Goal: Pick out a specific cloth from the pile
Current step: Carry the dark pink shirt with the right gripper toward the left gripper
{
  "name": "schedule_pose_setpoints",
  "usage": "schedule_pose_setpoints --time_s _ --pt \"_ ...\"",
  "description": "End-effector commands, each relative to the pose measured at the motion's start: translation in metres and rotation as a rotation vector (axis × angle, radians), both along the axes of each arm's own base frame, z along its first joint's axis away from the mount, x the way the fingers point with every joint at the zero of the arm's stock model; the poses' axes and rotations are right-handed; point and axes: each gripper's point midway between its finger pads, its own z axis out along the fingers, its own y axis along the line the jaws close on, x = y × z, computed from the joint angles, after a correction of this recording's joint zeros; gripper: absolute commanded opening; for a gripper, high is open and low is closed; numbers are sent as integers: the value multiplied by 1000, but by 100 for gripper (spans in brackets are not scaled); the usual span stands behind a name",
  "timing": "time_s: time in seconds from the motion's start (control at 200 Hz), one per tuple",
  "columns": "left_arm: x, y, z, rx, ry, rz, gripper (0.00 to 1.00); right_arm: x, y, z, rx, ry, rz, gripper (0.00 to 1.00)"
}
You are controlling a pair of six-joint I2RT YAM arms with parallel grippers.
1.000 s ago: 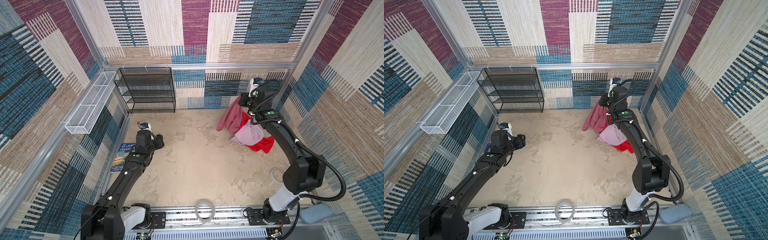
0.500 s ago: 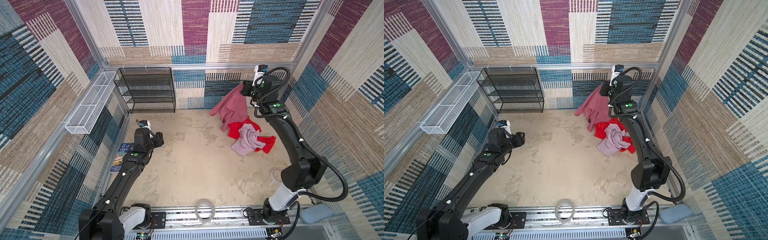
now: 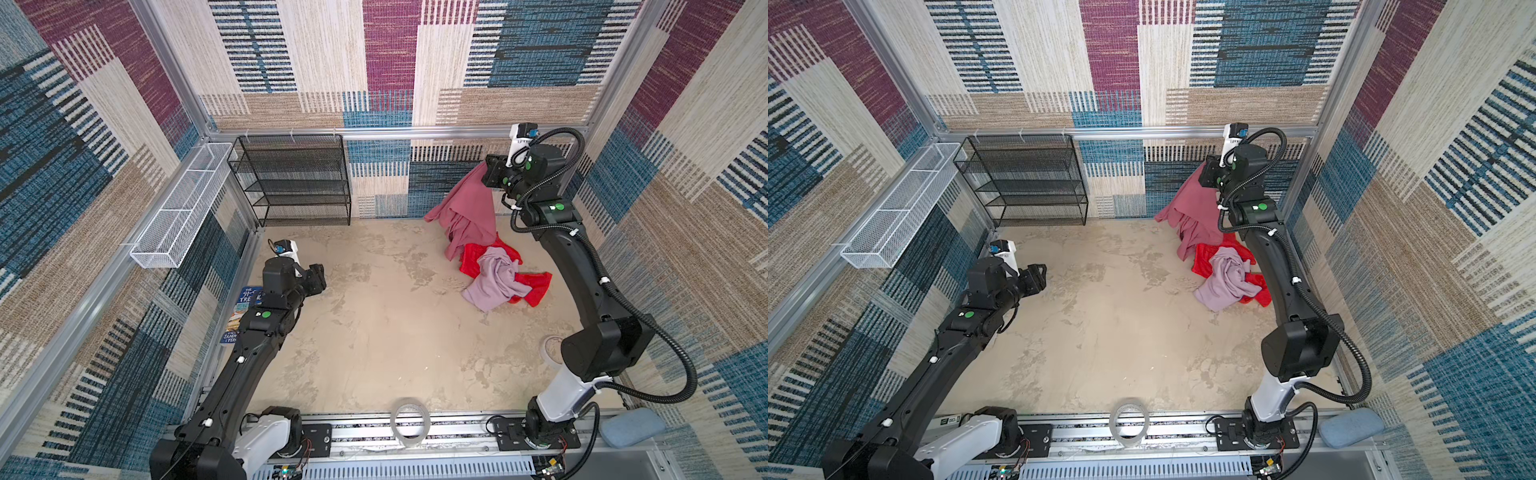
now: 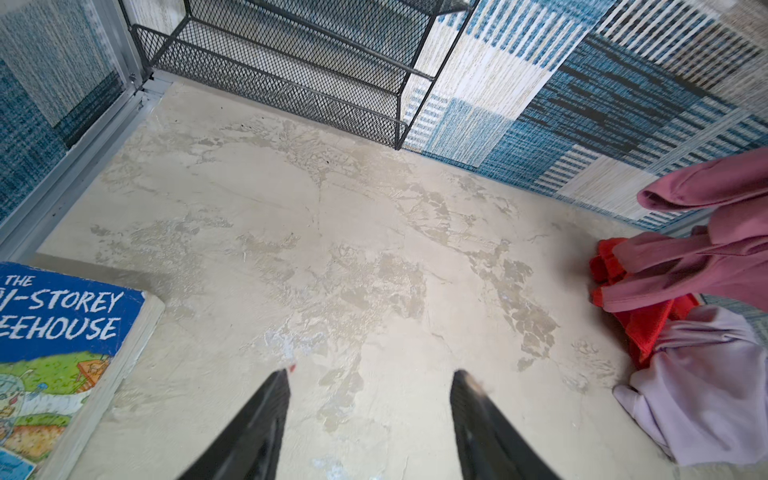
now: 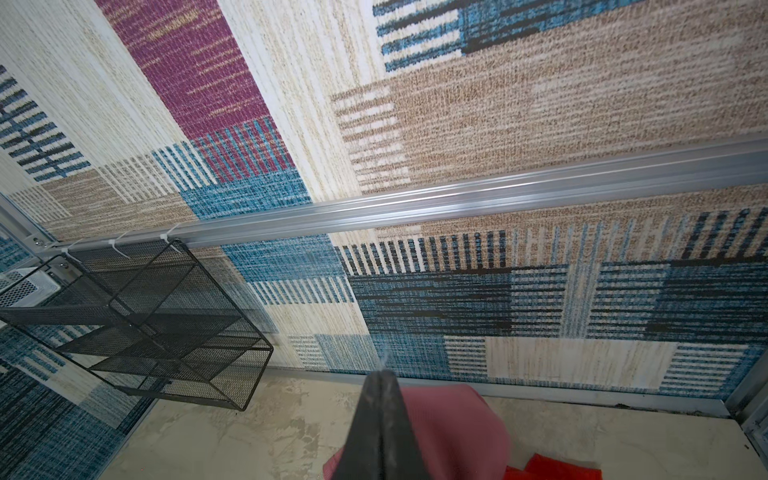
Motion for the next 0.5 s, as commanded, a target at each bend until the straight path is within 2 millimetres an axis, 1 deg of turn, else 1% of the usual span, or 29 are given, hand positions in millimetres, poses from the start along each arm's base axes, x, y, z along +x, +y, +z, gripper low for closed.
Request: schedule_pose_setpoints --time_s 0.0,0.13,0.31,0.496 --pt "-6 -1 5 -23 11 -3 65 -8 2 24 2 -68 21 0" --pt "-10 -3 8 -31 6 -12 65 -14 6 35 10 -89 54 0" --pt "-13 -4 7 -35 19 -19 65 -20 16 47 14 -98 115 0" --pt "-14 -5 3 -35 32 -27 65 -28 26 53 32 -103 181 0"
